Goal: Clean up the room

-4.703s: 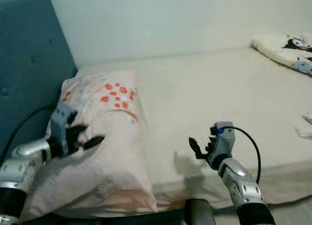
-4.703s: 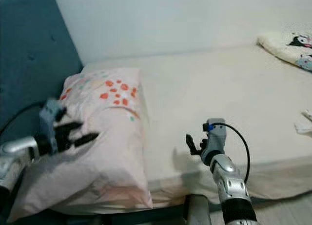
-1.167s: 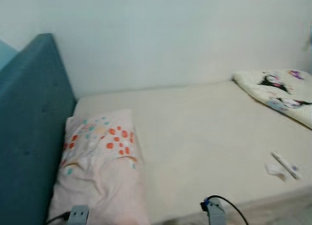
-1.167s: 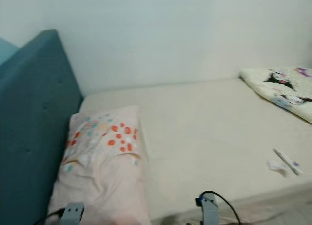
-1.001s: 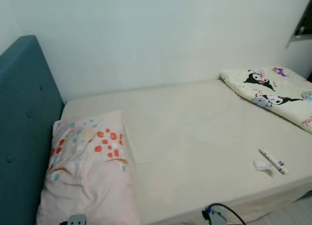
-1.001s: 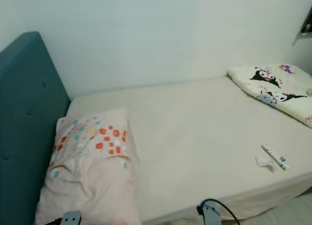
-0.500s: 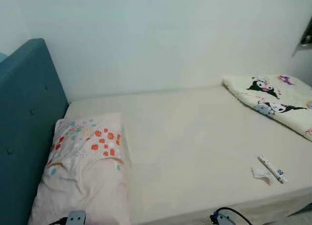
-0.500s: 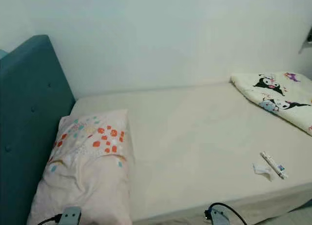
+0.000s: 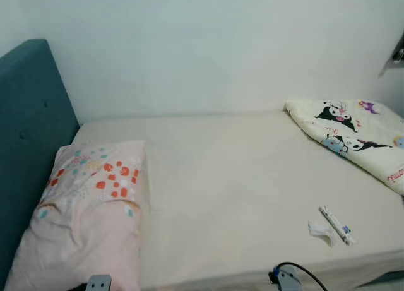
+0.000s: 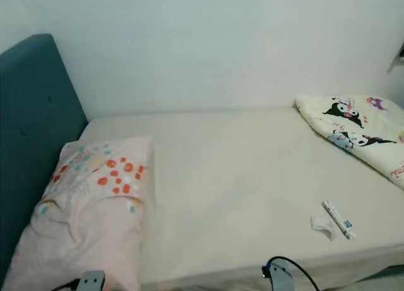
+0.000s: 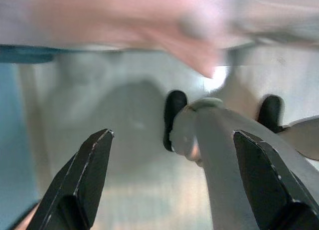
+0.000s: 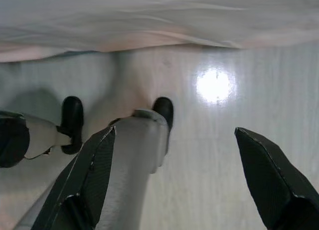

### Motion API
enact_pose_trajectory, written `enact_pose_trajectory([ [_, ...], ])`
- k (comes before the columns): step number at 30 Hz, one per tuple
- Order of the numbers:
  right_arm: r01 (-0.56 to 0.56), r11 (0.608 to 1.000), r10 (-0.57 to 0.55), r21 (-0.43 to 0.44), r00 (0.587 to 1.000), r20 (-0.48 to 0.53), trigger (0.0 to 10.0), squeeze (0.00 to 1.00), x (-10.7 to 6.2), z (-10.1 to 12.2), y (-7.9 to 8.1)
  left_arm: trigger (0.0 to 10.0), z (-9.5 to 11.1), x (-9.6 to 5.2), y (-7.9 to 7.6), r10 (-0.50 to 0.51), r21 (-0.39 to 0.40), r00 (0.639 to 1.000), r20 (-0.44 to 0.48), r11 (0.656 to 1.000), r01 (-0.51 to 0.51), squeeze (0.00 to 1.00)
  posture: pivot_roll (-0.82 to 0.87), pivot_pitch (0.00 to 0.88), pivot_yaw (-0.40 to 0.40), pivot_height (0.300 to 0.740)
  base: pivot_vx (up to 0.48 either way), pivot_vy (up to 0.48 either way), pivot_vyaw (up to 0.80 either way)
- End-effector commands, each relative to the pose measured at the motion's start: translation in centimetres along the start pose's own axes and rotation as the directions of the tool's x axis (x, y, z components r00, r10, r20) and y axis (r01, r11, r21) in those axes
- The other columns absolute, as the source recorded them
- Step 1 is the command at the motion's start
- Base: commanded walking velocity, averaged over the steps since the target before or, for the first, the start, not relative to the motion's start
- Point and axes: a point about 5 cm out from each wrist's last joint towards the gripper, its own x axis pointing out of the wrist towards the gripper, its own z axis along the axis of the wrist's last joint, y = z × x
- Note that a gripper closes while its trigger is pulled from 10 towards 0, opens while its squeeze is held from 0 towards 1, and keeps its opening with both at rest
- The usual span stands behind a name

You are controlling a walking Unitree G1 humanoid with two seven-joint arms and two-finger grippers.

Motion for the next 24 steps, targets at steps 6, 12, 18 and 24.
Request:
enact_pose_trajectory([
  [6, 0.011, 1.000, -0.011, -0.009, 1.000, 0.013, 10.0, 0.00, -0.03, 0.36, -0.22, 10.0, 0.61, 0.13, -0.26, -0.013, 0.017, 1.000, 0.014, 1.000, 0.013, 0.00, 0.01, 0.000, -0.027, 0.740, 0.000, -0.480, 0.80],
  [12, 0.010, 1.000, -0.011, 0.011, 1.000, 0.016, 10.0, 0.00, -0.03, 0.35, -0.23, 10.0, 0.73, 0.15, -0.32, -0.017, 0.017, 1.000, 0.017, 1.000, 0.017, 0.00, 0.01, 0.000, -0.026, 0.740, 0.000, -0.480, 0.27],
  [18, 0.010, 1.000, -0.010, 0.009, 1.000, 0.014, 10.0, 0.00, -0.03, 0.35, -0.23, 10.0, 0.75, 0.15, -0.35, -0.023, 0.023, 1.000, 0.016, 0.999, 0.023, 0.00, 0.01, 0.000, -0.026, 0.740, 0.000, -0.480, 0.00],
  [24, 0.021, 1.000, -0.022, 0.022, 1.000, 0.020, 10.0, 0.00, -0.04, 0.37, -0.33, 10.0, 0.71, 0.16, -0.48, -0.035, 0.048, 0.999, 0.010, 0.998, 0.034, 0.00, 0.00, 0.000, -0.028, 0.740, 0.000, -0.480, 0.00],
])
